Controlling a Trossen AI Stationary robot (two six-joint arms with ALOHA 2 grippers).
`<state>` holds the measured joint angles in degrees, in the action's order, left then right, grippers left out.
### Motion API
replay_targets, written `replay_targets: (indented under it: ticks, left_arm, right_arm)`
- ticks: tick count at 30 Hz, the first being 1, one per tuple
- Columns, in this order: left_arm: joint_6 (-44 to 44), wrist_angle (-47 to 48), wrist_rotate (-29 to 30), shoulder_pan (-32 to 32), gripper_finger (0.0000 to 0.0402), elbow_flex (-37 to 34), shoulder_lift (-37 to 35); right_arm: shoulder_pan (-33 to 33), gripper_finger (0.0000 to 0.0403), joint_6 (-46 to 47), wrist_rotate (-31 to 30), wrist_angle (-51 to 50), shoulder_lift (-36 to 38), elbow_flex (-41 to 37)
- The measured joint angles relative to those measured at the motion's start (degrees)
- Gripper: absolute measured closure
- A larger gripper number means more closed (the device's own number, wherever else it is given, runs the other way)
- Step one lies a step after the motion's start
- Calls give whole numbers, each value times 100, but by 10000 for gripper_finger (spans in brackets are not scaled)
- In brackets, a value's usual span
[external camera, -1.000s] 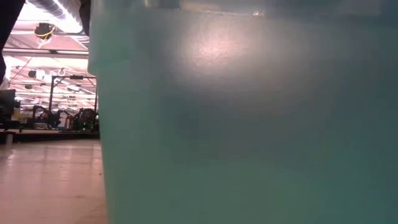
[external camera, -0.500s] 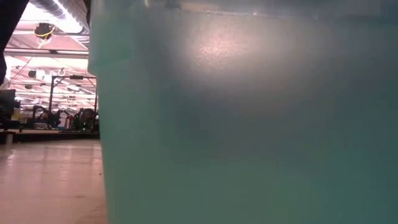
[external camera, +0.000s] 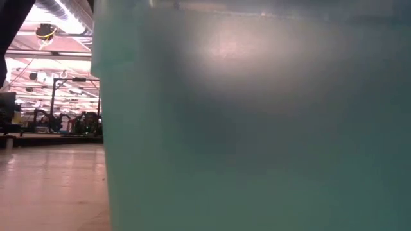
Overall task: Pick & Place Food Item
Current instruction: Put the red popcorn bag into the blue bin
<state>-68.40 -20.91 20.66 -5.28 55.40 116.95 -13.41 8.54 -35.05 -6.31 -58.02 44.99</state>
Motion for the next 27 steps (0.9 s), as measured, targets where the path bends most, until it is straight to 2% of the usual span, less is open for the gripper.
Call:
replay_targets:
  ticks: [5, 11, 15, 22, 27]
  left_arm:
    - [122, 434, -358, 95, 196, 401, 114]
    - [427, 489, -378, 143, 214, 531, 126]
    - [606, 618, -363, 149, 259, 535, 126]
    - [1109, 640, -268, 153, 387, 526, 135]
    - [1300, 460, -311, 144, 399, 514, 147]
  right_arm:
    - [0, 191, -2, 18, 30, 0, 0]
    - [-27, 191, -2, 16, 31, 0, 0]
    - [-73, 191, -2, 16, 30, 0, 0]
    - [-74, 191, -2, 14, 31, 0, 0]
    - [-74, 191, -4, 11, 29, 0, 0]
